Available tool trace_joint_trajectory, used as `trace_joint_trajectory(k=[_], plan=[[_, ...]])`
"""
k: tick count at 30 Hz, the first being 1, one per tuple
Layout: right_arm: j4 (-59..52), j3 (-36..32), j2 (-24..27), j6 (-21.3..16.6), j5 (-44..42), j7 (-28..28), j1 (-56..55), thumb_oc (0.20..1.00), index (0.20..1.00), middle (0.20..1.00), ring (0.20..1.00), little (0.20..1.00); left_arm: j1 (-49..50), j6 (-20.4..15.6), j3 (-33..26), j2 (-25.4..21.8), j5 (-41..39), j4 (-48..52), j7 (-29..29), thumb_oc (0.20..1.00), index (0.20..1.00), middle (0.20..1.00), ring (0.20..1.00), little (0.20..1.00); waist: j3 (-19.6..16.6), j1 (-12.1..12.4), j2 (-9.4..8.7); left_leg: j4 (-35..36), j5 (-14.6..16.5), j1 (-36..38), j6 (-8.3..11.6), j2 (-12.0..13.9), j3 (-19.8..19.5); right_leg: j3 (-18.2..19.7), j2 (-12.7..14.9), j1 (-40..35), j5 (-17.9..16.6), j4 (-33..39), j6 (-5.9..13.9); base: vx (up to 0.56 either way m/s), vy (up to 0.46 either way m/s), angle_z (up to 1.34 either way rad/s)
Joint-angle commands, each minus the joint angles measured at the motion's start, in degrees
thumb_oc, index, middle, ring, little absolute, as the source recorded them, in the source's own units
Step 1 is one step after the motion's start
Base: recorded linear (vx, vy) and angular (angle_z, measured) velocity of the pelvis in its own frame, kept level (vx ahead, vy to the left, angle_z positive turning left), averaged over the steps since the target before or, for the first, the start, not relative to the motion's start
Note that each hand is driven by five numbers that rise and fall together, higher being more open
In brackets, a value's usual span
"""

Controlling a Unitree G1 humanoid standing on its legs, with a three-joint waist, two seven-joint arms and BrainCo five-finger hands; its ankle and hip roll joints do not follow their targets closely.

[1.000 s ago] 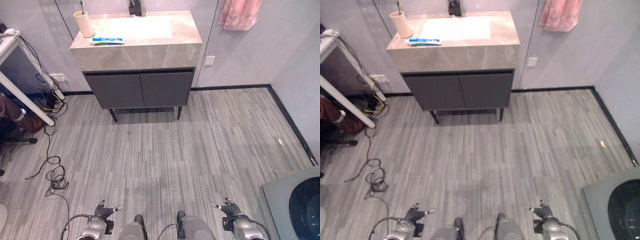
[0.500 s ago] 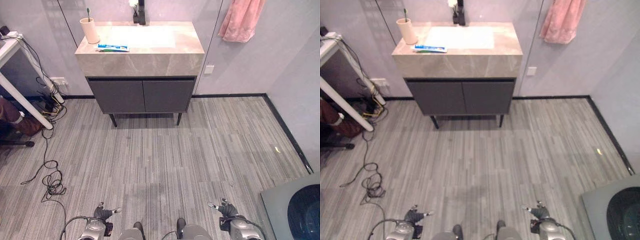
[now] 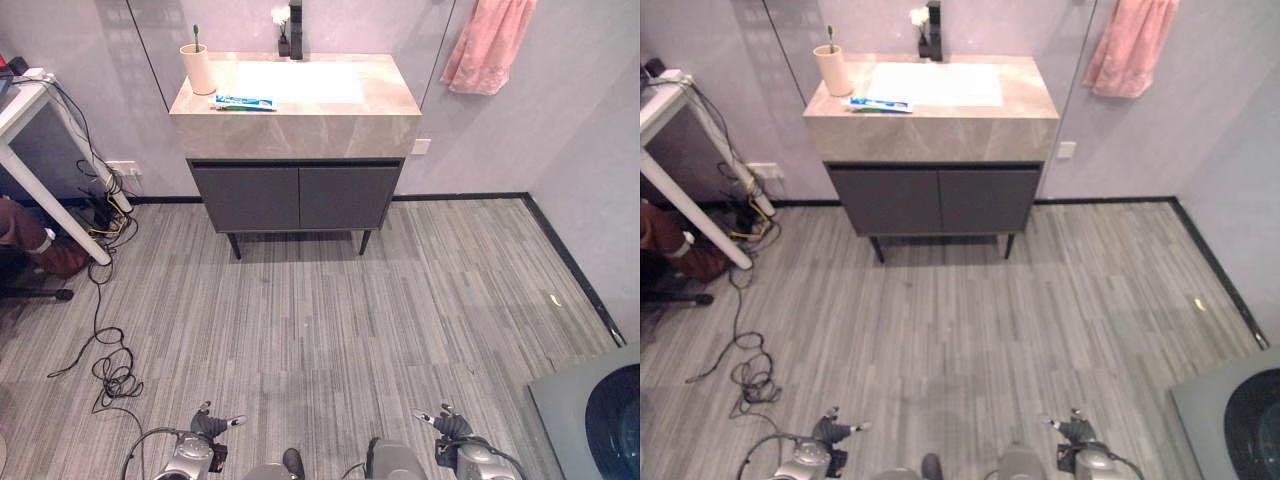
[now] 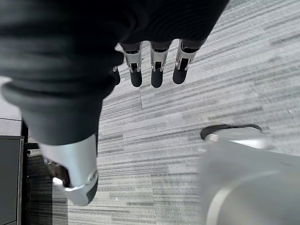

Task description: Put brush and paste in cup on sink, flatten towel.

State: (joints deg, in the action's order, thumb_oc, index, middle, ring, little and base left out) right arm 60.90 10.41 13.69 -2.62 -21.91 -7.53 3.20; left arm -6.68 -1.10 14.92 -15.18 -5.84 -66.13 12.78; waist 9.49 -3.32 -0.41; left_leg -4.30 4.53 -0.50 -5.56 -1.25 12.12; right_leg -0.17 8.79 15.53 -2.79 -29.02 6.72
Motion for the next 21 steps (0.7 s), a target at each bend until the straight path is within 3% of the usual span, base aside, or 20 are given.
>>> trace_joint_trajectory(k=[1,4,6,8,9,13,15,16,20,21], plan=[[-2.4,-1.1,0.4,-2.8,-2.6,-1.3,2.2,1.000,1.000,1.000,1.000,1.000,-1.6,-1.4,-0.2,-2.9,1.6,2.2,0.8,1.000,1.000,1.000,1.000,1.000,3.2,-1.7,0.17,1.3,0.3,3.0,1.82,-2.2,-4.5,2.3,-6.5,-2.2,-3.1,4.7,0.53,0.11,0.081,0.19],[-3.5,-1.3,0.9,-2.7,-2.2,-1.9,2.0,1.000,1.000,1.000,1.000,1.000,-1.7,-1.3,-0.9,-2.6,1.0,1.4,0.5,1.000,1.000,1.000,1.000,1.000,3.0,-2.1,-0.32,3.3,1.4,5.1,2.53,-2.8,-3.6,-3.7,-4.8,-0.2,-3.7,16.3,1.43,0.21,0.040,0.22],[-3.0,-1.6,1.1,-2.9,-2.5,-2.1,2.1,1.000,1.000,1.000,1.000,1.000,-2.5,-1.0,-0.7,-2.3,1.5,0.2,0.2,1.000,1.000,1.000,1.000,1.000,3.4,-3.5,-0.72,3.5,2.3,7.5,2.94,-3.9,-5.1,-2.1,-6.3,2.1,-7.4,23.2,2.82,0.30,0.003,0.05],[-3.7,-1.8,1.3,-2.7,-2.3,-2.2,1.8,1.000,1.000,1.000,1.000,1.000,-2.9,-1.0,-0.6,-2.1,1.8,0.3,0.1,1.000,1.000,1.000,1.000,1.000,3.6,-4.5,-0.86,3.8,2.9,9.4,3.49,-4.3,-6.2,-1.9,-6.1,3.8,-9.9,27.8,3.61,0.38,-0.003,0.25],[-4.2,-1.9,1.4,-2.3,-1.6,-2.1,1.4,1.000,1.000,1.000,1.000,1.000,-3.1,-0.8,-0.7,-1.6,2.1,0.0,0.0,1.000,1.000,1.000,1.000,1.000,3.7,-5.1,-0.52,4.5,3.2,11.9,4.26,-4.3,-7.4,-4.6,-5.9,4.7,-11.4,31.3,3.83,0.33,-0.004,0.51],[-4.1,-2.2,1.9,-1.8,-0.8,-1.8,0.0,1.000,1.000,1.000,1.000,1.000,-2.3,-0.5,-0.7,-0.6,2.2,-0.8,-0.4,1.000,1.000,1.000,1.000,1.000,2.7,-6.1,0.11,6.3,3.2,15.7,5.36,-4.3,-9.7,-6.9,-6.3,3.8,-12.3,31.0,3.39,0.29,-0.032,0.40],[-3.4,-2.4,2.1,-1.8,-0.9,-1.8,-0.3,1.000,1.000,1.000,1.000,1.000,-2.2,-0.5,-0.4,0.0,2.4,-1.4,-0.6,1.000,1.000,1.000,1.000,1.000,1.9,-6.6,0.63,6.4,3.0,16.5,5.85,-3.7,-10.9,-6.2,-6.5,2.8,-12.3,31.0,2.84,0.32,-0.103,0.65],[-3.1,-2.7,2.4,-1.8,-1.1,-1.7,-0.8,1.000,1.000,1.000,1.000,1.000,-2.4,-0.3,0.1,0.5,2.3,-1.8,-0.5,1.000,1.000,1.000,1.000,1.000,0.7,-7.7,1.55,5.9,1.8,17.0,7.27,-2.1,-12.4,-3.3,-8.0,2.1,-11.9,29.6,1.72,0.53,-0.235,0.67],[-3.0,-2.8,3.7,-1.9,-0.9,-1.2,-1.3,1.000,1.000,1.000,1.000,1.000,-1.6,-0.1,0.0,1.1,1.4,-2.7,-0.9,1.000,1.000,1.000,1.000,1.000,-0.9,-7.8,3.38,0.8,-5.8,16.9,11.33,1.9,-14.6,-4.9,-11.0,0.2,-8.2,27.2,-1.22,0.41,-0.229,0.98],[-3.0,-2.8,3.7,-1.9,-0.9,-1.2,-1.3,1.000,1.000,1.000,1.000,1.000,-1.6,-0.1,0.0,1.1,1.4,-2.7,-0.9,1.000,1.000,1.000,1.000,1.000,-0.9,-7.8,3.38,0.8,-5.8,16.9,11.33,1.9,-14.6,-4.9,-11.0,0.2,-8.2,27.2,-1.22,0.48,-0.343,-0.17]])
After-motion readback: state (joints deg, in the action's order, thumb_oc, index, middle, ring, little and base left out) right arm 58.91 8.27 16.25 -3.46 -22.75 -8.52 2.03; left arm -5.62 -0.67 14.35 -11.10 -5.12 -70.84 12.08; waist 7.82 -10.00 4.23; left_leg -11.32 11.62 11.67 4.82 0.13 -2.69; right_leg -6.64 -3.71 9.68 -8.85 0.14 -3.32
